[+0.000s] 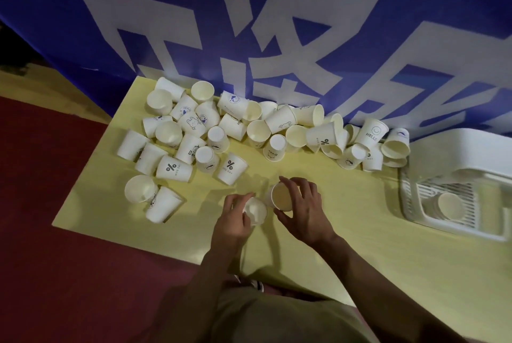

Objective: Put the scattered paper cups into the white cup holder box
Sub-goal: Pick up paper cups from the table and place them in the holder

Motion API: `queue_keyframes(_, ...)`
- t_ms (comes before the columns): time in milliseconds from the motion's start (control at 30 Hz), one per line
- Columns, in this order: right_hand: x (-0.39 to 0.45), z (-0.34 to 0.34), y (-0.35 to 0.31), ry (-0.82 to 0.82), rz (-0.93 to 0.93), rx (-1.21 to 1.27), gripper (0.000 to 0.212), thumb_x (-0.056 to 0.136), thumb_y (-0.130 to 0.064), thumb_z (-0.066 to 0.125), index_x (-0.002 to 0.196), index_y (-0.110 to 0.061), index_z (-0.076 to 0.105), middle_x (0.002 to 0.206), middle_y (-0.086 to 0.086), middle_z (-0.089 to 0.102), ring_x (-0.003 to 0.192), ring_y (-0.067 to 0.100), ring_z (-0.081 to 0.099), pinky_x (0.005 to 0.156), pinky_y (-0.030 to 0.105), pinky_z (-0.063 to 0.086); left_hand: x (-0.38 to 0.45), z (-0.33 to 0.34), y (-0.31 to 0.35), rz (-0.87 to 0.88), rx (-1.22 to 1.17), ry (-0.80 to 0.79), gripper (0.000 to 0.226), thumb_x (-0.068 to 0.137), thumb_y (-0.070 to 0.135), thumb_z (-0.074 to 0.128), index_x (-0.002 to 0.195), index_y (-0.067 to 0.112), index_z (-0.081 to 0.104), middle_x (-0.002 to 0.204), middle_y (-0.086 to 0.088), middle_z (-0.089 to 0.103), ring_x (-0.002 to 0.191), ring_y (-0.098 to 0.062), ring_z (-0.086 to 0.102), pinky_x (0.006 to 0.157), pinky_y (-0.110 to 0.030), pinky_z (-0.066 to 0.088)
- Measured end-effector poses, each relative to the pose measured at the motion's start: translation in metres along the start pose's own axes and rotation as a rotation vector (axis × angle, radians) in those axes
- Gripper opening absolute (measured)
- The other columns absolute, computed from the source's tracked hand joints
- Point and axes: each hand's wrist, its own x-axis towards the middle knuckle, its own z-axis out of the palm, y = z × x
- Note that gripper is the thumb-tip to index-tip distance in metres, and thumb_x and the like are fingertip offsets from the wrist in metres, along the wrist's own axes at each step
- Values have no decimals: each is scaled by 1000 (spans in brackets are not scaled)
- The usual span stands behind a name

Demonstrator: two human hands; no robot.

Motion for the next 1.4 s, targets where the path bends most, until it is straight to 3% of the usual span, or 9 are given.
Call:
queue_keyframes(167, -20, -2, 23, -7, 80, 20, 79, 85, -44, 74, 153, -19, 41, 136, 8, 46, 117, 32, 48, 90, 48, 49, 2, 23, 16, -14, 134, -229, 84, 80, 55, 73, 149, 48, 26, 141, 21, 24, 99, -10, 63, 82, -39, 56)
queue_keyframes(300, -32, -4, 32, -5, 114, 47, 80, 85, -44, 73, 153, -20, 40, 136, 7, 46, 114, 32, 48, 88, 48, 50, 1, 37, 20, 31, 195, -173, 76, 83, 40, 76, 144, 44, 30, 141, 15, 34, 104, -22, 66, 76, -43, 58)
queue_keyframes(500, -44, -28, 60, 110, 176, 100, 79, 83, -40, 76, 152, -19, 41, 135, 8, 47, 115, 32, 49, 89, 51, 50, 4, 46, 51, 95, 236, -105, 71, 82, 41, 76, 141, 40, 38, 133, 13, 44, 110, -18, 62, 72, -35, 55)
queue_keyframes(667, -70, -70, 101, 256, 177, 195, 78, 85, -23, 79, 153, -17, 42, 132, 10, 45, 116, 28, 49, 98, 44, 48, 14, 71, 105, 121, 241, -96, 75, 82, 49, 74, 145, 39, 34, 135, 12, 45, 94, -16, 65, 68, -32, 46)
queue_keyframes(800, -102, -122, 154, 308, 164, 270, 70, 84, -16, 77, 147, -26, 47, 136, 6, 37, 125, 26, 48, 99, 45, 53, 13, 117, 172, 202, 181, -80, 77, 81, 48, 74, 145, 42, 33, 137, 14, 45, 88, -12, 66, 70, -34, 52)
queue_keyframes(967, -159, -179, 238, 413, 189, 299, 66, 83, -15, 79, 142, -21, 49, 136, 2, 37, 122, 21, 50, 96, 35, 55, 2, 190, 267, 313, 153, -66, 74, 83, 46, 73, 146, 38, 35, 138, 16, 44, 90, -4, 57, 75, -34, 52)
queue_keyframes(1100, -196, -211, 296, 449, 223, 297, 65, 85, -19, 80, 141, -21, 49, 135, 2, 40, 123, 19, 49, 101, 27, 49, 2, 250, 325, 376, 145, -49, 69, 85, 43, 72, 144, 38, 36, 140, 15, 45, 114, -12, 57, 81, -40, 55)
queue_keyframes(1267, -233, -235, 350, 445, 248, 306, 66, 86, -24, 80, 144, -24, 48, 137, 2, 42, 123, 17, 51, 100, 24, 50, 0, 309, 368, 396, 198, -72, 70, 84, 40, 73, 143, 37, 36, 141, 15, 44, 112, -17, 59, 79, -41, 56)
queue_keyframes(1400, -246, -243, 377, 439, 280, 302, 67, 88, -27, 81, 146, -25, 47, 140, 1, 40, 122, 14, 50, 95, 3, 40, 3, 336, 379, 375, 279, -78, 71, 85, 38, 75, 143, 38, 34, 142, 14, 42, 113, -20, 60, 79, -41, 56)
